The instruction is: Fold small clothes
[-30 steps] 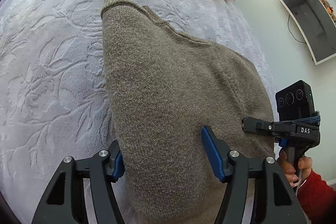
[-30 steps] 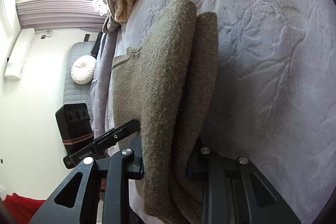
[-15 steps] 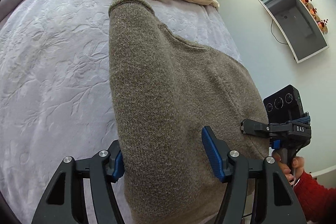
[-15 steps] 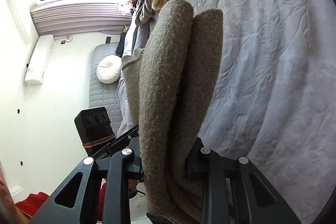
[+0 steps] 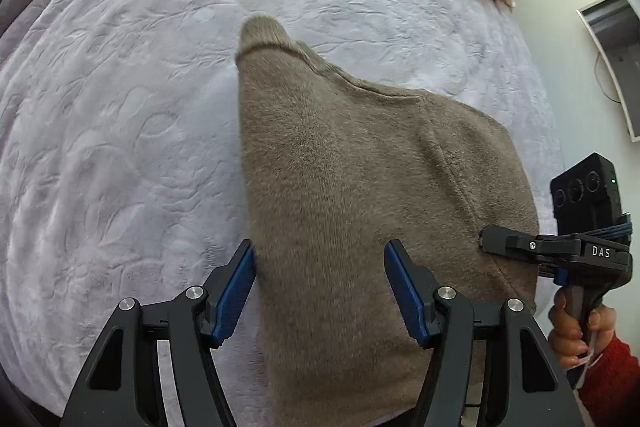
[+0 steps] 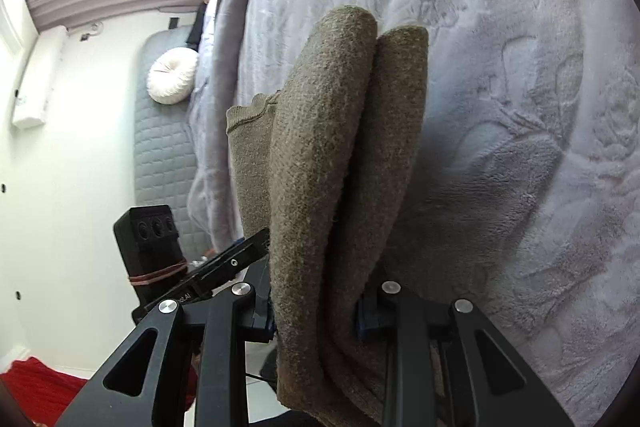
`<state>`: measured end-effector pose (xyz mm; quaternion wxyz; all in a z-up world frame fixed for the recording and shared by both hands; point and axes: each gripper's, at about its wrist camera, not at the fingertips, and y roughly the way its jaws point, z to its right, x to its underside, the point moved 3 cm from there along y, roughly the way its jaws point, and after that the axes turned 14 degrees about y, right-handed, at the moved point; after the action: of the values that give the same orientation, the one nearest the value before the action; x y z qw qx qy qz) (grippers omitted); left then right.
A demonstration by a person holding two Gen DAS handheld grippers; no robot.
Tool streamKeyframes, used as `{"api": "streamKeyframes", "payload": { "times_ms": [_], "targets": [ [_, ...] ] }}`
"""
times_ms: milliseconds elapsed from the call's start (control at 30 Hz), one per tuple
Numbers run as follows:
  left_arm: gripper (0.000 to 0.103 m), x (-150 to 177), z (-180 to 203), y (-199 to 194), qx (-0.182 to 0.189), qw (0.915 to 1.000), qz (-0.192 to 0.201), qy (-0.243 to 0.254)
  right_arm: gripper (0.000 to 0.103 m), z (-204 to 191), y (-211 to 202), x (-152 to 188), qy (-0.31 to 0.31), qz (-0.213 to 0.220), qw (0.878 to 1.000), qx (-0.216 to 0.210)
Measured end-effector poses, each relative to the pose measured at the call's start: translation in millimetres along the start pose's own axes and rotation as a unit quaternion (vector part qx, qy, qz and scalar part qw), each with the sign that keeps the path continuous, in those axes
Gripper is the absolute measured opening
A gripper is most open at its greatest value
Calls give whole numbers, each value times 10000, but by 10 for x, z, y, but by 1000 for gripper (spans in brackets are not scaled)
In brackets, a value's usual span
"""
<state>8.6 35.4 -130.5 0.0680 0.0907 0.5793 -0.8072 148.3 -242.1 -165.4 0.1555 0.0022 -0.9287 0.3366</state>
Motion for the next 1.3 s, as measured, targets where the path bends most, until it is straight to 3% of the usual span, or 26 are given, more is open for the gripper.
{"api": "streamKeyframes", "payload": {
  "times_ms": [133,300,400,433,467,500,667,867,1067,1300],
  "targets": [
    [67,74,-95,-64,-480,9988,11,-1,39,98,-136,-46,115,279,9965,781],
    [67,150,-128,-250,-1046,9943,-49,192,39,94,-448,1,-285,738,9729,2173],
    [68,231,-116,-366,-1118,9935,-16,223,22,-45,-580,188,-565,954,9604,2558],
    [73,242,-97,-391,-1109,9936,6,216,15,-56,-637,311,-712,991,9570,2631],
    [91,254,-70,-411,-1109,9936,32,211,14,-127,-627,367,-864,1024,9547,2657],
    [102,247,-31,-423,-1146,9932,43,214,14,-217,-604,447,-1017,1041,9531,2652],
    [102,305,108,-403,-1089,9937,-132,241,13,-437,-366,719,-1566,914,9455,2705],
    [102,422,141,-331,-1240,9915,-375,150,10,-216,-144,717,-1664,850,9271,3248],
    [102,487,84,-323,-1620,9854,-515,103,2,145,20,598,-1345,730,9292,3364],
    [102,517,98,-382,-1537,9860,-619,174,1,166,-66,739,-1380,689,9255,3460]
  ]
}}
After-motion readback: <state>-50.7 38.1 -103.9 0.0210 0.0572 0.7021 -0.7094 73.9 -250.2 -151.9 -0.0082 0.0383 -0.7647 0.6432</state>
